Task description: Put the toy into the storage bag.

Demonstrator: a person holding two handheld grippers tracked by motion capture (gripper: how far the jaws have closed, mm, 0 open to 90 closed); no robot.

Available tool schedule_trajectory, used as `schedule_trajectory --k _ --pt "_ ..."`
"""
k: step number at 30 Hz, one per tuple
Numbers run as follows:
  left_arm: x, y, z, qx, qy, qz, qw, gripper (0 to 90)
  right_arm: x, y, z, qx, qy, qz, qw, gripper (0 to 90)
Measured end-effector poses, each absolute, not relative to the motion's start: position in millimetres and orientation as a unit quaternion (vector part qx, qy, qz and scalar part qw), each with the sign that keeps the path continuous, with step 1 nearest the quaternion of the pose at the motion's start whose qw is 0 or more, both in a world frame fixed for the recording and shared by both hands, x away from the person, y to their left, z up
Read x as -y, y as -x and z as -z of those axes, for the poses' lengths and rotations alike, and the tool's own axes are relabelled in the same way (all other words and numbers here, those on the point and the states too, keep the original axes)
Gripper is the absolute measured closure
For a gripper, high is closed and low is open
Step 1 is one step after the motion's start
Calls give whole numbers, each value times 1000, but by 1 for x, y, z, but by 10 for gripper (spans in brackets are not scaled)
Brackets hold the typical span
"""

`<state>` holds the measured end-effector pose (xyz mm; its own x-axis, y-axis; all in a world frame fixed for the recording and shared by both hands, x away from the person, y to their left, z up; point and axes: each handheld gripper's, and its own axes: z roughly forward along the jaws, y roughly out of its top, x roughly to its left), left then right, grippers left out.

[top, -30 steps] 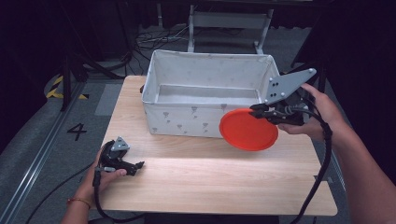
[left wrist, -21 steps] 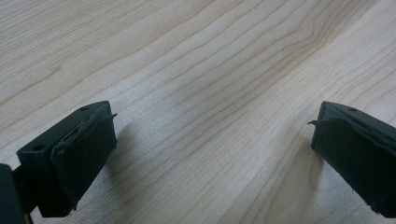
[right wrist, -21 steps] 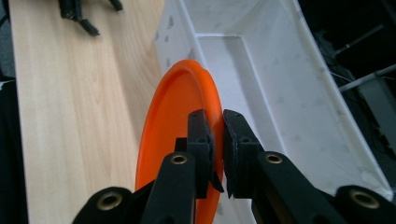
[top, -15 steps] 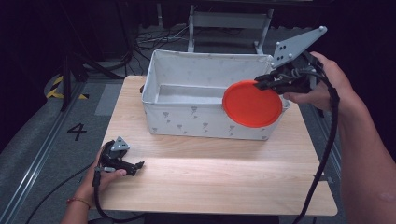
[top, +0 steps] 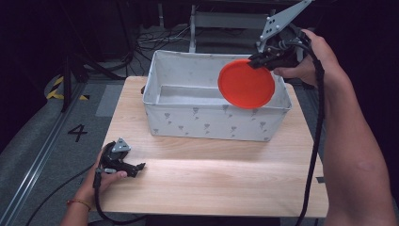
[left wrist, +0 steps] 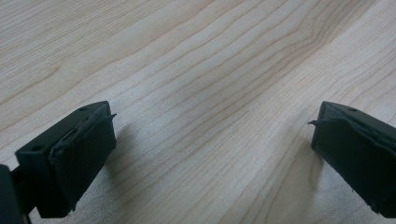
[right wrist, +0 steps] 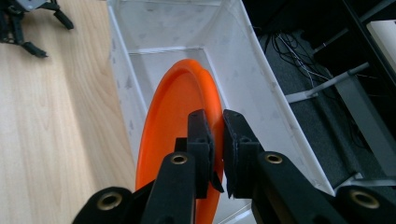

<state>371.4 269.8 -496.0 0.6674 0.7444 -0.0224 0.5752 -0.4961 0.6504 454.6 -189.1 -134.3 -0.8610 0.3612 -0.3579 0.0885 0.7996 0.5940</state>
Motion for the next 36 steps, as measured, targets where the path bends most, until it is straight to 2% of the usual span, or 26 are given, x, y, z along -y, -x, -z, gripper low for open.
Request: schedule_trajectory --k 7,16,20,36 --pt "-270 -371 496 -386 -855 -132 321 1 194 -486 141 -916 -149 -293 229 823" --pt "-270 -371 496 -386 -855 -133 320 2 192 -517 168 -921 -158 -282 218 823" --pt "-270 -371 496 -386 -855 -133 320 2 192 -525 179 -918 -171 -279 224 823" --pt "-270 -370 496 -390 -853 -134 321 4 184 -536 236 -937 -164 -245 185 823"
